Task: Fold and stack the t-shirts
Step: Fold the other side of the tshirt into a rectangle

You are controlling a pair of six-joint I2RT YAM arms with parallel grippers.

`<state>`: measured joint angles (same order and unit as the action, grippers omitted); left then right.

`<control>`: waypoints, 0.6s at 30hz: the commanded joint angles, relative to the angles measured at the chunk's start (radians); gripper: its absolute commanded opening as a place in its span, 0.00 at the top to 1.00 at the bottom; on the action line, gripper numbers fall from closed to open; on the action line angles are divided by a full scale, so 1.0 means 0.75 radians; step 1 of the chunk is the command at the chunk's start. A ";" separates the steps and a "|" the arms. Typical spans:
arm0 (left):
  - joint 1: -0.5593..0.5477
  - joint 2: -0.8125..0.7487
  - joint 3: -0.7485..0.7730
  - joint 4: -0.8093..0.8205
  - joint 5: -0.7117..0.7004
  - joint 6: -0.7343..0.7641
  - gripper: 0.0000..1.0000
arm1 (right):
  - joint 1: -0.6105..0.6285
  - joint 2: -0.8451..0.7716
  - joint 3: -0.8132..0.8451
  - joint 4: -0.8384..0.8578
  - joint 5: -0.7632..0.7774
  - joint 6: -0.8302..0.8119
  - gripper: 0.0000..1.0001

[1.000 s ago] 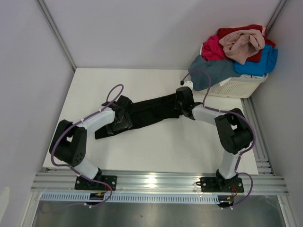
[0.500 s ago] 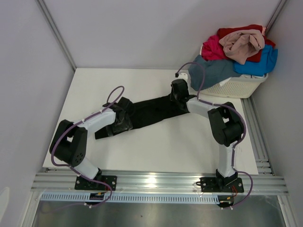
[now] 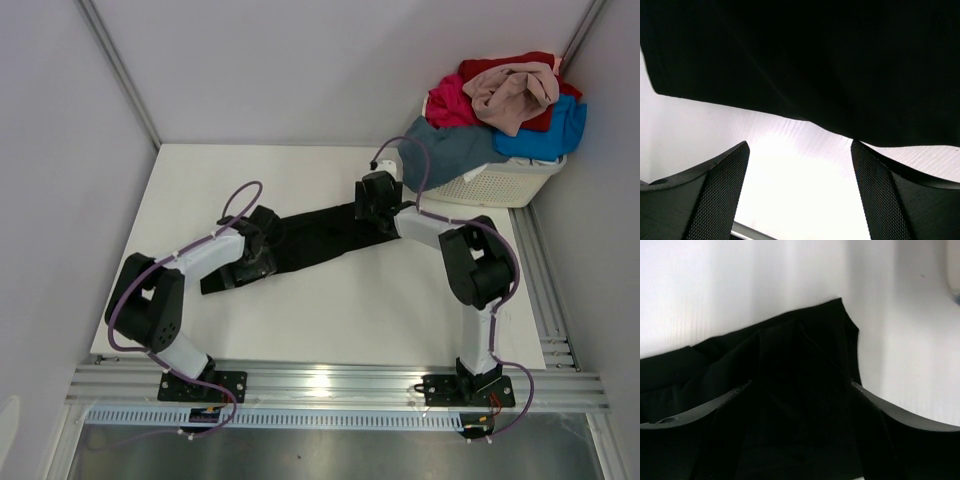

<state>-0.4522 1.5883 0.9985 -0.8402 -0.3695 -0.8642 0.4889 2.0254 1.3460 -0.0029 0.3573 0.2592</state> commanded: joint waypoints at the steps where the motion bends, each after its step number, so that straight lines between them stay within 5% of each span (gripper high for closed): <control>1: 0.008 -0.003 0.076 -0.045 -0.092 -0.026 0.13 | -0.005 -0.195 -0.060 0.059 0.064 -0.014 0.22; 7: 0.090 -0.050 0.059 -0.054 -0.074 -0.040 0.14 | 0.021 -0.420 -0.299 0.133 -0.012 0.118 0.24; 14: 0.149 0.024 0.143 -0.037 -0.007 0.031 0.13 | 0.064 -0.351 -0.381 0.131 -0.272 0.243 0.30; 18: 0.263 0.069 0.168 0.015 0.100 0.091 0.23 | 0.089 -0.287 -0.386 0.161 -0.358 0.274 0.61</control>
<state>-0.3168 1.6241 1.0897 -0.8665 -0.3504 -0.8429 0.5407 1.7786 1.0611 0.0803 0.1780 0.4198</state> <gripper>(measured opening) 0.799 0.455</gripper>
